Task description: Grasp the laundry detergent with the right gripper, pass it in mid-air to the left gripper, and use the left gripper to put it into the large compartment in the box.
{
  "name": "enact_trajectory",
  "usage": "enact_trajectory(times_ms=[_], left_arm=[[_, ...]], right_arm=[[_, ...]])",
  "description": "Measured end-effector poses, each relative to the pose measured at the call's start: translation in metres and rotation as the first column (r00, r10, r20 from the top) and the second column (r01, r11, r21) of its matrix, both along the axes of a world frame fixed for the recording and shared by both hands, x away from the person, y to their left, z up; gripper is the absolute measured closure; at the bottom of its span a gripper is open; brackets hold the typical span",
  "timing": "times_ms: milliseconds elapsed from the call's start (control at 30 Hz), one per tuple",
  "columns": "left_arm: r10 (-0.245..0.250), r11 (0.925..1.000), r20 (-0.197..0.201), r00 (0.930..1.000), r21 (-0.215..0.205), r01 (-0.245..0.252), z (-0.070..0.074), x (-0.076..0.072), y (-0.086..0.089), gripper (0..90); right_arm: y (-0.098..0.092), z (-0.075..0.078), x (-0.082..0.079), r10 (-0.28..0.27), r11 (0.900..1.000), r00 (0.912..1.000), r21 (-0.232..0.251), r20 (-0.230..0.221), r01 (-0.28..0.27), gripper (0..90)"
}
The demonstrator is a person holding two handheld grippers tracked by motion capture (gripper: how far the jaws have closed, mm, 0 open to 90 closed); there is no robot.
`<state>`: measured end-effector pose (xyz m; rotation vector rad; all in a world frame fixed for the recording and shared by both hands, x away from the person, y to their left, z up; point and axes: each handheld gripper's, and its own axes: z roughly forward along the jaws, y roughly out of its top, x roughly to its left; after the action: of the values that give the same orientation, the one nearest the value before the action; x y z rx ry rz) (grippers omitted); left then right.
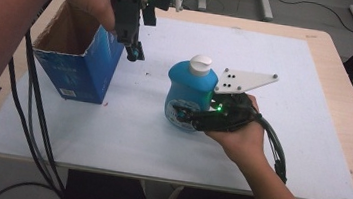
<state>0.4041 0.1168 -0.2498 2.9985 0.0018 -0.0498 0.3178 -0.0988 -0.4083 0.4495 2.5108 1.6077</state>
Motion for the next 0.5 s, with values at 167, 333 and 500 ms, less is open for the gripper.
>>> enact_trajectory(times_ms=[167, 333, 500], left_arm=[[-0.026, 0.9995, -0.013, 0.9996, -0.02, 0.025, 0.005, -0.007, -0.007, 1.8], [-0.041, 0.9989, -0.028, 0.9988, -0.024, 0.04, 0.01, -0.015, -0.014, 1.8], [-0.045, 0.9979, -0.05, 0.9977, -0.049, 0.042, 0.019, -0.022, -0.021, 1.8]], right_arm=[[-0.004, 0.009, 0.005, 0.036, 0.999, 0.9994, -0.005, 0.001, -0.036, 44.7], [-0.004, 0.017, 0.009, 0.075, 0.997, 0.9972, -0.03, 0.005, -0.074, 44.6], [0.0, 0.029, 0.014, 0.131, 0.991, 0.9914, -0.039, 0.01, -0.13, 44.5]])
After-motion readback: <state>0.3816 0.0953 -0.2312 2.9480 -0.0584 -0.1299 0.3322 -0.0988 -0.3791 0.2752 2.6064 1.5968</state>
